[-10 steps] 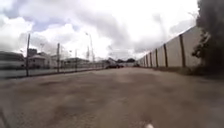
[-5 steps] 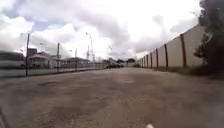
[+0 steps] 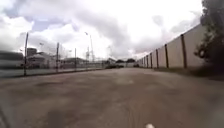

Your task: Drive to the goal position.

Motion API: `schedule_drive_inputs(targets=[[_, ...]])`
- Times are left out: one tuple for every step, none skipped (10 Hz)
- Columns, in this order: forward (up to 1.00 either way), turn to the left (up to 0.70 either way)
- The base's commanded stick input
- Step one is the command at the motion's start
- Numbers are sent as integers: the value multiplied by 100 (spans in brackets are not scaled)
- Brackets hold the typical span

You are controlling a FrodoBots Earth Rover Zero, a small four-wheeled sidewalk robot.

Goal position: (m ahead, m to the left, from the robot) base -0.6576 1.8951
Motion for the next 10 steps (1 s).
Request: schedule_drive_inputs(targets=[[30,0],[30,0],[30,0],[30,0],[30,0],[30,0],[30,0],[30,0],[30,0],[30,0]])
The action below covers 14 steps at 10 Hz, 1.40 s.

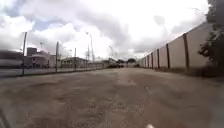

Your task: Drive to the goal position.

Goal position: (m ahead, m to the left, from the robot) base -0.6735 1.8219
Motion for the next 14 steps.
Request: schedule_drive_inputs(targets=[[30,0],[30,0],[30,0],[30,0],[30,0],[30,0],[30,0],[30,0],[30,0],[30,0],[30,0],[30,0],[30,0],[30,0]])
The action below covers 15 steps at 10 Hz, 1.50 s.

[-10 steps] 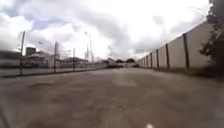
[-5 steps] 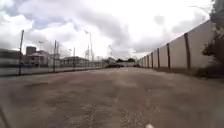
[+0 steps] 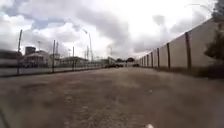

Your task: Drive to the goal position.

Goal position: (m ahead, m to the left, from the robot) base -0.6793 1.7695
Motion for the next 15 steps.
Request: schedule_drive_inputs(targets=[[30,0],[30,0],[30,0],[30,0],[30,0],[30,0],[30,0],[30,0],[30,0],[30,0],[30,0],[30,0],[30,0],[30,0],[30,0]])
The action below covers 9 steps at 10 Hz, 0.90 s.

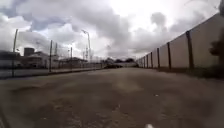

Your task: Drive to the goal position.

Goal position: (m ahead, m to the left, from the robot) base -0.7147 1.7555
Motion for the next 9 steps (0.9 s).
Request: schedule_drive_inputs(targets=[[30,0],[30,0],[30,0],[30,0],[30,0],[30,0],[30,0],[30,0],[30,0]])
